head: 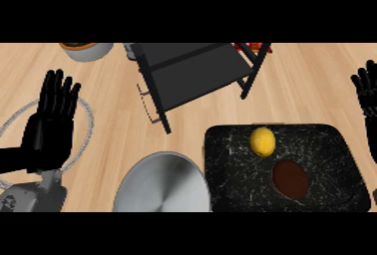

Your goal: Pick the cupcake from the tray and place it in the tiered shelf

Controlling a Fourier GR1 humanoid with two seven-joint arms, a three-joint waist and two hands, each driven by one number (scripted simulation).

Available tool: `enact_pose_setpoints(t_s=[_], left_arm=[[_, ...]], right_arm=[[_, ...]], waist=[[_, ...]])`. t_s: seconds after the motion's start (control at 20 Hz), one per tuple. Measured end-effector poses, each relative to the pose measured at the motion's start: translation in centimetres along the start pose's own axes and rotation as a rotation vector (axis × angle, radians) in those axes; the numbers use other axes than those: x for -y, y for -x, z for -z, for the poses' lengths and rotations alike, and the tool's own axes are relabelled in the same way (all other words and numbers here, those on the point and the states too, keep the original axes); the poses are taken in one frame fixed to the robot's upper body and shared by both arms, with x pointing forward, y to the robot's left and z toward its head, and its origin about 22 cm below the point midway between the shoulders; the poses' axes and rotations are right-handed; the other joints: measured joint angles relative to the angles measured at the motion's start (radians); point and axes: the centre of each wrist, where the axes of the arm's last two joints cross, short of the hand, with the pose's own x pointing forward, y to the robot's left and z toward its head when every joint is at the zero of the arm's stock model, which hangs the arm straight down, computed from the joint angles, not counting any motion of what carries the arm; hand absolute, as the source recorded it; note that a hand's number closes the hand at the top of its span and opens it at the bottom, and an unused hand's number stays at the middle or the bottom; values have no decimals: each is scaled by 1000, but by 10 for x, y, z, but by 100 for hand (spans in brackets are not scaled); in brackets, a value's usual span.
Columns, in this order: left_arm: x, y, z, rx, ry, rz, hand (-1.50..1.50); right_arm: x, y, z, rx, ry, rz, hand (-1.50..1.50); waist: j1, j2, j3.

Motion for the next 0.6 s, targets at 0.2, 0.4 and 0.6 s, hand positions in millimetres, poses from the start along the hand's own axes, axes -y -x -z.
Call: enact_pose_setpoints(t_s=[0.2, 0.4, 0.6], left_arm=[[-17, 17, -16, -118, 30, 123, 0], [-41, 42, -40, -300, 56, 260, 0], [-43, 61, -61, -434, 132, 324, 0]], right_arm=[[29, 7, -24, -162, 134, -105, -150], [77, 33, -71, -468, 305, -355, 150], [75, 47, -115, -637, 509, -298, -150]], waist=[[-29, 8, -2], [-92, 28, -7], [-75, 19, -3]])
